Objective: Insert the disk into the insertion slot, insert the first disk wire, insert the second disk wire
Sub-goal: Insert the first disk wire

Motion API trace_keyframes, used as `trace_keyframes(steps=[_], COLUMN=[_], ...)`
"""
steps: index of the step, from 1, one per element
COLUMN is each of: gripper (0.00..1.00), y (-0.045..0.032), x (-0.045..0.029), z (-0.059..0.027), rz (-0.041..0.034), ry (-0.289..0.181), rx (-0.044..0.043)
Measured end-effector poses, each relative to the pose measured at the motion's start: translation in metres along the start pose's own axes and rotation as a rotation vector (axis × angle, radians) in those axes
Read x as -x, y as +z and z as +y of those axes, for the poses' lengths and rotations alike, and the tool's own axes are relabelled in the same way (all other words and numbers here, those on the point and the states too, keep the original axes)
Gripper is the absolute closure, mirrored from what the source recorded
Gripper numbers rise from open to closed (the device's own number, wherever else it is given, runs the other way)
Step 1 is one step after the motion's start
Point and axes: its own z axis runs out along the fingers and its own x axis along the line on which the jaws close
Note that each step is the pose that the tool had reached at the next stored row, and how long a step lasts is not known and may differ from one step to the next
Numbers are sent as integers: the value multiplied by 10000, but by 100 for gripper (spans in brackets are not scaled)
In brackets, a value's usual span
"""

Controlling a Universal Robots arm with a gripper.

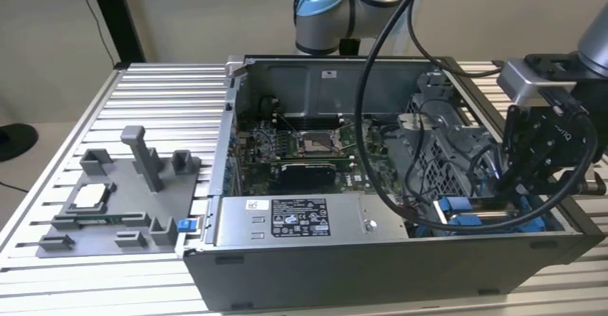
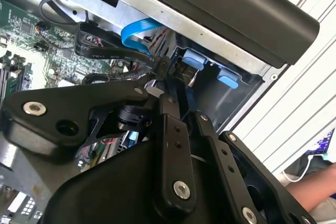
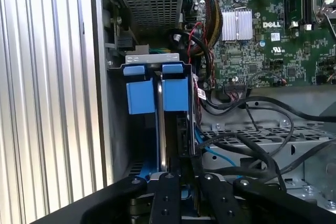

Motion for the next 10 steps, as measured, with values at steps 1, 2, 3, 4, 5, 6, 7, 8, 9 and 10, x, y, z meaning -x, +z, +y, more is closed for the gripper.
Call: trace_keyframes(steps=[1, 2, 3, 4, 5, 6, 7, 8, 9, 10], gripper=[100, 100, 100, 100, 100, 100, 100, 100, 100, 100], y=[0, 0, 0, 0, -1, 0, 0, 0, 0, -1], x=[0, 0, 0, 0, 1, 0, 0, 0, 0, 0], z=[0, 0, 0, 0, 0, 0, 1, 1, 1, 0], rz=[0, 1, 1, 1, 3, 5, 10, 15, 16, 17], ry=[-1, -1, -1, -3, -35, -125, -273, -389, -454, -464], rx=[0, 0, 0, 0, 0, 2, 4, 6, 7, 7])
